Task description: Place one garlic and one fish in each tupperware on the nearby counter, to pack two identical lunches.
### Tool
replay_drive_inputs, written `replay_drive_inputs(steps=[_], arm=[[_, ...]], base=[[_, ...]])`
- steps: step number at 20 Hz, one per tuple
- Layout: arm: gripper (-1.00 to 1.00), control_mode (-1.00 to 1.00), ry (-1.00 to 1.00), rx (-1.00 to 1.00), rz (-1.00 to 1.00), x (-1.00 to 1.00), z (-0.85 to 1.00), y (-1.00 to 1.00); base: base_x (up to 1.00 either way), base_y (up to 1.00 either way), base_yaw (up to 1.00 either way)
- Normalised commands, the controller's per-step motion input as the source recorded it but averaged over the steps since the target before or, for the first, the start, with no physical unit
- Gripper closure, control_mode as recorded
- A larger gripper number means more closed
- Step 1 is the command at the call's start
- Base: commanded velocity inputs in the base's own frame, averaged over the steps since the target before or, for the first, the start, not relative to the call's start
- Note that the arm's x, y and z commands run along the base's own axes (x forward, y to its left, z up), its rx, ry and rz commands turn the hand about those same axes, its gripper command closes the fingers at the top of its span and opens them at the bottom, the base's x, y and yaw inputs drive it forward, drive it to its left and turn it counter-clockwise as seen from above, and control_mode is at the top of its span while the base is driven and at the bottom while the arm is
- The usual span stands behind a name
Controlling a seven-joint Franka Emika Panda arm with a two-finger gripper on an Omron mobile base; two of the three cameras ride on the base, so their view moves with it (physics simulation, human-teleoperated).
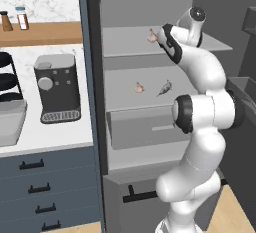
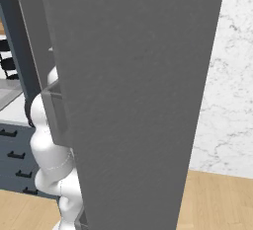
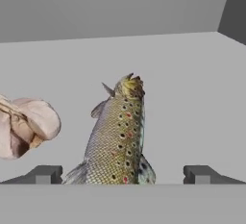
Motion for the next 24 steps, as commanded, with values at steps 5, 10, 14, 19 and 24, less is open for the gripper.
replay_drive_inputs(steps=[5,10,14,19,24], arm=[[1.00,-1.00,0.01,0.00,0.00,0.35,-0.57,0.02],[1.00,-1.00,0.01,0.01,0.04,0.05,-0.43,-0.09],[1.00,-1.00,0.03,0.00,0.10,0.00,-0.26,-0.22],[1.00,-1.00,0.10,0.00,0.08,-0.01,-0.28,-0.11],[1.00,-1.00,0.10,-0.01,0.01,-0.29,0.01,-0.04]], base=[[0.00,0.00,0.00],[0.00,0.00,0.00],[0.00,0.00,0.00],[0.00,0.00,0.00],[0.00,0.00,0.00]])
